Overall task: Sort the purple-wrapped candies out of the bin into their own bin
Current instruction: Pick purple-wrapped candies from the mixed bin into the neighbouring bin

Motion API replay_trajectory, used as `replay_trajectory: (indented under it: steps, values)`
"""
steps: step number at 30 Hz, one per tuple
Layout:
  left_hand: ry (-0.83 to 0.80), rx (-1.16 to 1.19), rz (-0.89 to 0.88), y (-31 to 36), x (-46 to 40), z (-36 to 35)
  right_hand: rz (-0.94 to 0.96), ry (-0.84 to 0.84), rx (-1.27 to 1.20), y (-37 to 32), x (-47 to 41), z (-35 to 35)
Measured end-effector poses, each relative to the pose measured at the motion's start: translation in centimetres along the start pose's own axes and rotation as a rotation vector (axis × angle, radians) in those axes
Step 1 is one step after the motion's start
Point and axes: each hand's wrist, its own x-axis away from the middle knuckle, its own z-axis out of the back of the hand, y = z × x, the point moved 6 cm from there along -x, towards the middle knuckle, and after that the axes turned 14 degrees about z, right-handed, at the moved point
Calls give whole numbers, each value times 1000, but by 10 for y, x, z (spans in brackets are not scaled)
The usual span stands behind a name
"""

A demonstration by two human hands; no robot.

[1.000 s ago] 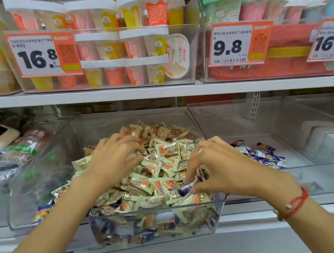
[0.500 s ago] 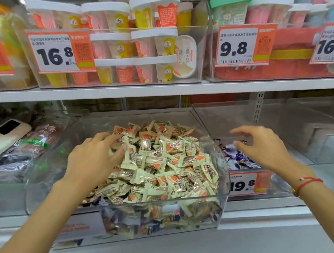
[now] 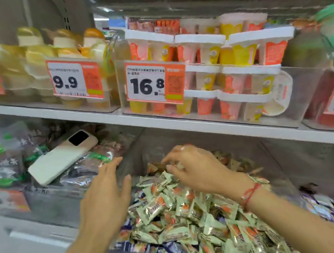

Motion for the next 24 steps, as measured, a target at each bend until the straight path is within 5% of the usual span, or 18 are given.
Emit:
replay_trajectory:
  steps: [4, 9, 18, 24]
  values:
    - [-18, 52, 80, -2, 0, -3, -83, -378, -99, 21, -55, -71]
    - [-11, 21, 95, -1, -1, -1, 9, -703, 124, 14, -41, -87]
    - [-30, 38, 71, -1, 3, -1, 143, -651, 144, 15, 36, -39]
    - [1, 43, -12, 0, 4, -1, 12, -526, 36, 36, 59, -13]
